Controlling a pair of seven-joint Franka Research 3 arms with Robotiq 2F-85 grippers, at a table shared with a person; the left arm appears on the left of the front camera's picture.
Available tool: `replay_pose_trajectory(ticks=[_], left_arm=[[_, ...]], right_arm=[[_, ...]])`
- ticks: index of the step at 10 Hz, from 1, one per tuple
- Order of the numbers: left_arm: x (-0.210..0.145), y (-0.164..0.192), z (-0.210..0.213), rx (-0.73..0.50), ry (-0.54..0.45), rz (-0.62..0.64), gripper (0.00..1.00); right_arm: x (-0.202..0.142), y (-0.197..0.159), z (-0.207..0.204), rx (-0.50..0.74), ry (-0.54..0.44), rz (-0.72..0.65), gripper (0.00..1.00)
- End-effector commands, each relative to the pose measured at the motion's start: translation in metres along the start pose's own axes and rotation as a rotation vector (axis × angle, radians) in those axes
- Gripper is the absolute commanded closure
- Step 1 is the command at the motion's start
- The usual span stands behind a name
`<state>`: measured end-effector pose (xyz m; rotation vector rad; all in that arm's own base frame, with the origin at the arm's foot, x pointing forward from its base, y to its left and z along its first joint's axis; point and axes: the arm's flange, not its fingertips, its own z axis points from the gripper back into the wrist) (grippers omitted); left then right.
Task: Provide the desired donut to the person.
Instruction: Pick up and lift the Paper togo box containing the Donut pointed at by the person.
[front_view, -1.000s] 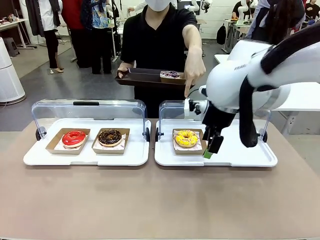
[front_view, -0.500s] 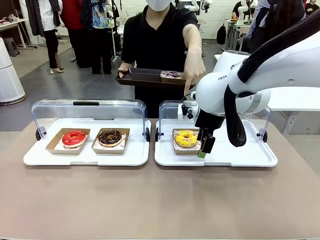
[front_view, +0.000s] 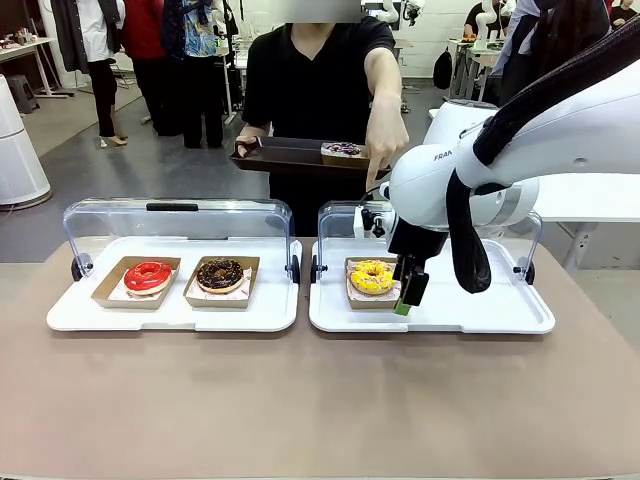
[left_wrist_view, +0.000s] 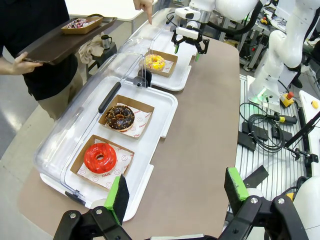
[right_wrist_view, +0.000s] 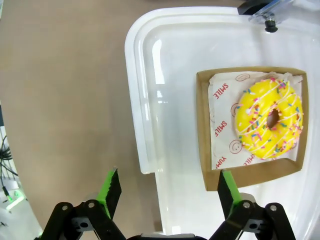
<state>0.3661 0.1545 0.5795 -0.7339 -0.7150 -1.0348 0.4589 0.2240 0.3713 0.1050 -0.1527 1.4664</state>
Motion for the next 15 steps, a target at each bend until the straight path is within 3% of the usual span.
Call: replay_pose_trajectory(ticks=[1,7,15], left_arm=[[0.001,-0.001,0.0,-0.001,-0.005,-0.003,0.0],[0.001,-0.001,0.0,-0.001,-0.005,-0.003,0.0],[0.001,-0.001,0.0,-0.001,-0.005,-0.003,0.0]], right_arm=[[-0.003,0.004,0.0,0.004,-0.01,0.001,0.0],[-0.001,-0.023,-0.021,-0.062,0.068,0.012,0.0],[-0.001,-0.048,-0.048,-0.049,0.064,0.02,0.0]])
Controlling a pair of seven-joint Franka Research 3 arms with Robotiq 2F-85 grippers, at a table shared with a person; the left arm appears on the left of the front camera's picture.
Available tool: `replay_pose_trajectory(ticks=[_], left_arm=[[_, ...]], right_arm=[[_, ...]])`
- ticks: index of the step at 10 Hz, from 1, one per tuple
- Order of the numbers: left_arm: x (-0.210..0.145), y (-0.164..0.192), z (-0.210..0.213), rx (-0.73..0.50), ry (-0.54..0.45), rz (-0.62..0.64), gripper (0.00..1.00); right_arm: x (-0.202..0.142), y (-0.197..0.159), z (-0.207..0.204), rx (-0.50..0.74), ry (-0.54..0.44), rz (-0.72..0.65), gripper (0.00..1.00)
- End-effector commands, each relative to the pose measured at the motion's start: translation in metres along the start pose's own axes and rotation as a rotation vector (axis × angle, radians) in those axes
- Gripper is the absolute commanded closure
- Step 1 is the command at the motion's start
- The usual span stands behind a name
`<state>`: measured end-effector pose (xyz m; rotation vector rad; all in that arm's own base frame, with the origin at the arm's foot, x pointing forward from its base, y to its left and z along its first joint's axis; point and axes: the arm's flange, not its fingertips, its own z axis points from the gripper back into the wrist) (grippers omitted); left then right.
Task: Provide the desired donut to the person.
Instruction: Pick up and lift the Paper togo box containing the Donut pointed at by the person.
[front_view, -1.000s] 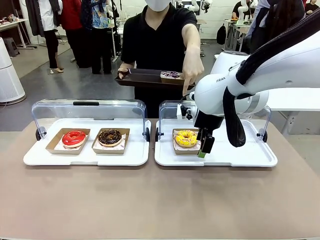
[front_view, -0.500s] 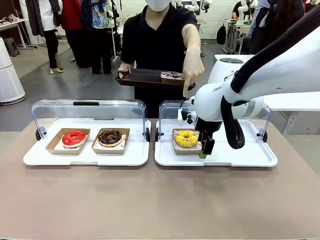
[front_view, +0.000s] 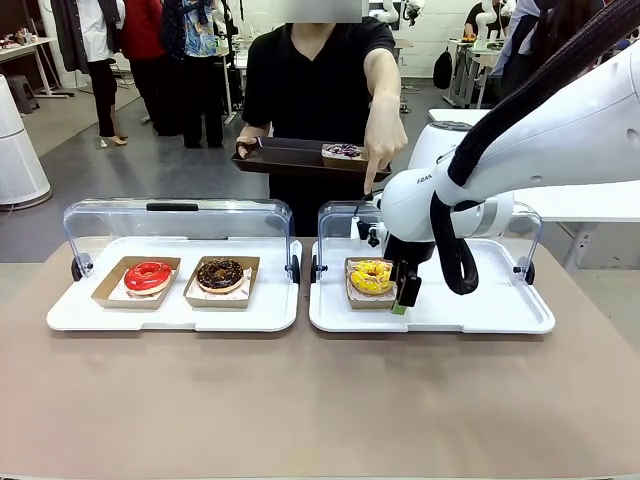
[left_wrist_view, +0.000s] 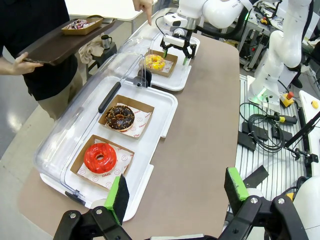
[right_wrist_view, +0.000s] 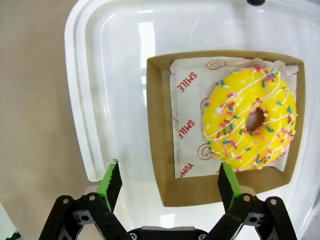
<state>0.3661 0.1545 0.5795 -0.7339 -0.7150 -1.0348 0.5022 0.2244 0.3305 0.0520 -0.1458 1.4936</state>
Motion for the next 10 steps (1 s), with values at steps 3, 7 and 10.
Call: replay_pose_trajectory(ticks=[3,7,10], left_arm=[[0.001,-0.001,0.0,-0.001,-0.005,-0.003,0.0],[0.001,-0.001,0.0,-0.001,-0.005,-0.003,0.0],[0.001,-0.001,0.0,-0.001,-0.005,-0.003,0.0]], right_arm=[[0.002,0.0,-0.006,0.001,0.044,-0.004,0.0],[-0.001,0.004,-0.007,0.01,0.066,0.011,0.07],[0.0,0.005,-0.006,0.009,0.066,0.008,0.64]])
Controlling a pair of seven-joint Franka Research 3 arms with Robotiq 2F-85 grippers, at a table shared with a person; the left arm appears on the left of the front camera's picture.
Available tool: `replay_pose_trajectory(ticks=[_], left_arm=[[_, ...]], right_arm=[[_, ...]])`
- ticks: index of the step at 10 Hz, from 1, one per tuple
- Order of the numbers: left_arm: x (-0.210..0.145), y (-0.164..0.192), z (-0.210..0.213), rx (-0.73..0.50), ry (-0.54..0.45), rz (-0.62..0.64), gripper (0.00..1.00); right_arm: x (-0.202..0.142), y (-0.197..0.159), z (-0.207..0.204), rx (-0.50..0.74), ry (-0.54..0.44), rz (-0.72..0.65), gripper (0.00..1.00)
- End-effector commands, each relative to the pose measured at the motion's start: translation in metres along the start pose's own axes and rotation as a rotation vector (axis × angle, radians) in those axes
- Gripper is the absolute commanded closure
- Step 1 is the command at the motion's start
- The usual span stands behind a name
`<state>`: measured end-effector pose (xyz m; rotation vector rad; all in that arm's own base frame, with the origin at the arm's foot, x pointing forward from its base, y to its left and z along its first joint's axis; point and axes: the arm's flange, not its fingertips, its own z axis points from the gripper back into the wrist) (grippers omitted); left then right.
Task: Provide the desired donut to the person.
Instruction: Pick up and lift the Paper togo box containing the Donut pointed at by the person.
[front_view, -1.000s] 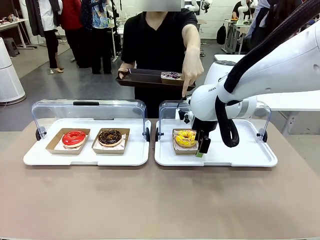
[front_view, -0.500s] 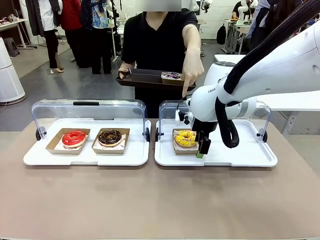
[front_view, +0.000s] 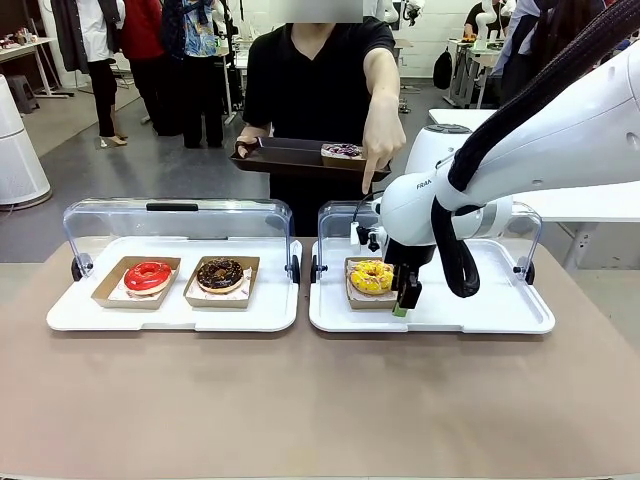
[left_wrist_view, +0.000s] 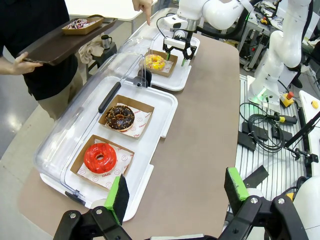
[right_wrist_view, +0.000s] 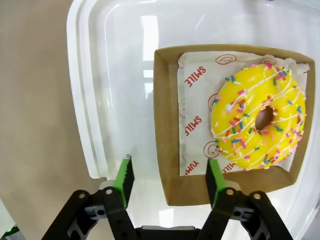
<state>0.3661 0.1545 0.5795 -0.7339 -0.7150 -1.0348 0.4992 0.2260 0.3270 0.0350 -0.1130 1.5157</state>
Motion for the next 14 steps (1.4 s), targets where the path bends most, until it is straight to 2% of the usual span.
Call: replay_pose_trajectory(ticks=[1,3,4,5,10,12,14], left_arm=[[0.001,-0.001,0.0,-0.001,-0.005,-0.003,0.0],[0.001,-0.001,0.0,-0.001,-0.005,-0.003,0.0],[0.001,-0.001,0.0,-0.001,-0.005,-0.003,0.0],[0.001,-0.001,0.0,-0.001,-0.005,-0.003,0.0],[0.001,-0.001,0.0,-0.001,-0.005,-0.003,0.0],[0.001,-0.001,0.0,-0.001,-0.005,-0.003,0.0],[0.001,-0.001,0.0,-0.001,-0.005,-0.003,0.0]], right_arm=[[0.0,0.002,-0.002,0.002,0.034,-0.01,1.0],[0.001,0.003,-0.003,0.006,0.036,-0.004,1.0],[0.001,0.004,-0.003,0.011,0.034,0.0,0.95],[0.001,0.004,-0.003,0.016,0.029,-0.001,1.0],[0.006,0.011,0.006,0.01,0.035,0.045,1.0],[0.021,0.034,0.041,0.025,0.05,0.061,1.0],[0.039,0.063,0.099,0.06,0.077,-0.013,1.0]])
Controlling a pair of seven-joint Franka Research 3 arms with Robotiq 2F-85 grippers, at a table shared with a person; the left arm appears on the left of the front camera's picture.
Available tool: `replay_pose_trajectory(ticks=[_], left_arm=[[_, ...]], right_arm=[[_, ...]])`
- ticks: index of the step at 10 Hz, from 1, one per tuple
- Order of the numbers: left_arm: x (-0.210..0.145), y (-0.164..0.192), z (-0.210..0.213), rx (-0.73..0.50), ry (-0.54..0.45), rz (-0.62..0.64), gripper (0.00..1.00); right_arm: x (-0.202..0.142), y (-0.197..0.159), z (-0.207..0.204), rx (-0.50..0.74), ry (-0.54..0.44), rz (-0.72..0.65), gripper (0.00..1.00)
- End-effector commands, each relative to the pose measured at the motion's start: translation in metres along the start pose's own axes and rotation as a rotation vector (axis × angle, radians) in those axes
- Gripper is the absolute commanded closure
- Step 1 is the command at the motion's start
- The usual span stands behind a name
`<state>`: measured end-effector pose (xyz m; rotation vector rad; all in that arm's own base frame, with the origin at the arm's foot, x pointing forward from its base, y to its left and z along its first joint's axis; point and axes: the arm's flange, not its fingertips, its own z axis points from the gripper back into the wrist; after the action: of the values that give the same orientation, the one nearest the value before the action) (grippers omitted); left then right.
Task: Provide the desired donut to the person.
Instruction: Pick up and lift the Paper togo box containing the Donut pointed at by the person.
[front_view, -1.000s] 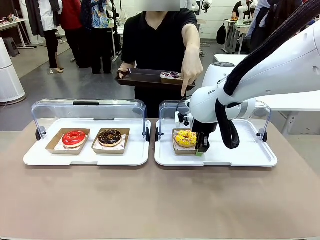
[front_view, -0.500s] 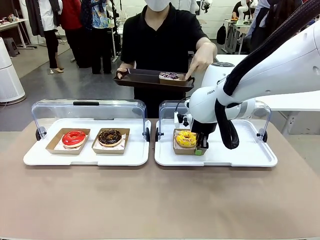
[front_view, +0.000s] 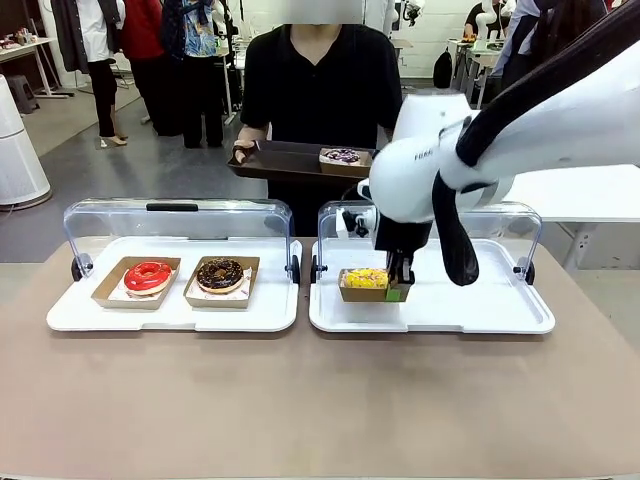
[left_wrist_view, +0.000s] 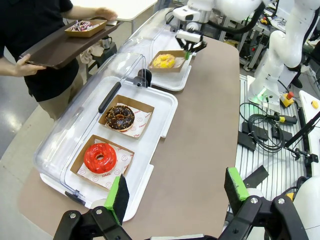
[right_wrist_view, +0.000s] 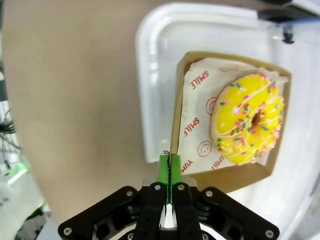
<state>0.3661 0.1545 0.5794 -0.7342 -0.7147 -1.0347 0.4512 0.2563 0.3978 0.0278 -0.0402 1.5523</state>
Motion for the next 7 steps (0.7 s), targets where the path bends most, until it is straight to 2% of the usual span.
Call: replay_pose_trajectory(ticks=[1,2,4,7], left_arm=[[0.001,-0.001,0.0,-0.001,-0.005,-0.003,0.0],[0.001,-0.001,0.0,-0.001,-0.005,-0.003,0.0],[0.001,-0.001,0.0,-0.001,-0.005,-0.003,0.0],[0.001,-0.001,0.0,-0.001,-0.005,-0.003,0.0]], right_arm=[[0.011,0.034,0.058,0.023,0.015,-0.041,1.0],[0.018,0.049,0.084,0.042,0.026,-0.034,1.0],[0.03,0.065,0.139,0.005,0.032,-0.022,1.0],[0.053,0.066,0.2,-0.074,0.012,-0.046,1.0]])
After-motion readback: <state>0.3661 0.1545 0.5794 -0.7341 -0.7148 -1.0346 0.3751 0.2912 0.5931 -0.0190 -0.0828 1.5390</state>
